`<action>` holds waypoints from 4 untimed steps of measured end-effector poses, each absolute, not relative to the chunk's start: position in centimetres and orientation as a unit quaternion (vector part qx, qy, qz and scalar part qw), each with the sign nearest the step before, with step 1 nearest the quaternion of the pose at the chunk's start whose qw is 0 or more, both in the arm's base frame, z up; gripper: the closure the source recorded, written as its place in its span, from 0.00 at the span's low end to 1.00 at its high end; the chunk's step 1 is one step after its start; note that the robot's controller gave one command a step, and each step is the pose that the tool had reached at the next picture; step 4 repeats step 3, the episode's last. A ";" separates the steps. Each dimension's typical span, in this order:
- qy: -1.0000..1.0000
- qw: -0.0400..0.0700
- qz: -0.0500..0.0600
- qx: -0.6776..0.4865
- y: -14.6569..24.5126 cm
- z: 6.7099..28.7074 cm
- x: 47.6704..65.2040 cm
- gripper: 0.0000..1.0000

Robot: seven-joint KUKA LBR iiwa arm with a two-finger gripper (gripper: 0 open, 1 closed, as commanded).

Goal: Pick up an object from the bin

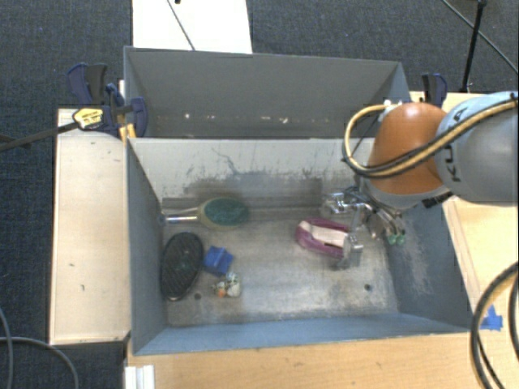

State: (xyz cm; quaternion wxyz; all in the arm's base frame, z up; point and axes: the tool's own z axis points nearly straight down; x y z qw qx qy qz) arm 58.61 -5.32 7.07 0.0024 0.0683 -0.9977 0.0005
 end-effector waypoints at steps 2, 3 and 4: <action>-0.999 0.001 0.000 -0.041 -3.9 7.0 57.5 1.00; -0.997 -0.005 0.001 0.080 -5.7 28.3 56.7 1.00; -0.997 -0.005 0.001 0.080 -5.7 28.3 56.7 1.00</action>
Offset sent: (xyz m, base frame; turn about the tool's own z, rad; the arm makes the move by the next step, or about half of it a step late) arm -0.0111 0.0144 -0.0007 0.2200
